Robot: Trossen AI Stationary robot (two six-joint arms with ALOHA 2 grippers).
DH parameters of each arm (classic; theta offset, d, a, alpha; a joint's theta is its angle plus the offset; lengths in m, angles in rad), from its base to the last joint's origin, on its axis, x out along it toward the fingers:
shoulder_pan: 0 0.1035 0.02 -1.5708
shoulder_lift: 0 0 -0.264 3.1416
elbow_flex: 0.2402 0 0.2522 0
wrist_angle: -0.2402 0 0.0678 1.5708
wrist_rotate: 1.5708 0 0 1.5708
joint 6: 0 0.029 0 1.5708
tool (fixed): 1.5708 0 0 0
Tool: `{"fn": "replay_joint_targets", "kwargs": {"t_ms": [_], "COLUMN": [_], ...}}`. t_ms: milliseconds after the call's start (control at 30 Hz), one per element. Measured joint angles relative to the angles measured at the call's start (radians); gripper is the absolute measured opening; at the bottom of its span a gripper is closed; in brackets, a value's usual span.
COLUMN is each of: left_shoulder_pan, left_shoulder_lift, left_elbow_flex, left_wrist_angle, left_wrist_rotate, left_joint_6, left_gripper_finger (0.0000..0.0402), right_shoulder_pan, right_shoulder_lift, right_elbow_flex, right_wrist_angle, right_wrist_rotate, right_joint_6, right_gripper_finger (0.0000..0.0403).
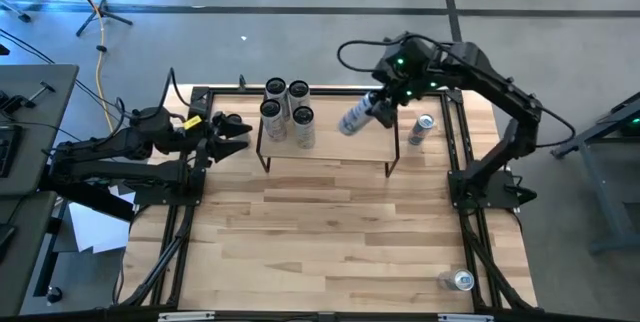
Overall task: Place canned beverage on shelf
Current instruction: Put the right white blue soda can on the shelf
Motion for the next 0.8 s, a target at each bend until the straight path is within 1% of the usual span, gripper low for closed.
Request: {"fn": "replay_joint_targets", "kwargs": {"t_ms": [133, 233, 333, 533, 800], "left_shoulder_pan": [0.0, 0.0, 0.0, 0.0, 0.0], "left_shoulder_lift": [0.012, 0.021, 0.028, 0.03, 0.03], "left_elbow_flex": [0.0, 0.0, 0.0, 0.0, 0.0], "left_wrist_angle": [0.0, 0.0, 0.0, 0.0, 0.0], "left_wrist_rotate": [0.0, 0.0, 0.0, 0.0, 0.001], "left_joint_6": [0.0, -0.001, -0.001, -0.002, -0.018], "left_gripper_finger": [0.0351, 0.0351, 0.0351, 0.0351, 0.0351], "right_shoulder_pan": [0.032, 0.047, 0.063, 0.09, 0.118], "right_shoulder_lift": [0.077, 0.147, 0.21, 0.214, 0.214], "right_elbow_flex": [0.121, 0.225, 0.311, 0.227, 0.214], "right_wrist_angle": [-0.029, -0.091, -0.174, -0.181, -0.174], "right_wrist_rotate": [0.02, 0.034, 0.075, 0.08, 0.086], "right_joint_6": [-0.041, -0.066, -0.075, -0.056, -0.025], "right_gripper_finger": [0.0245, 0.0245, 0.0245, 0.0245, 0.0245]}}
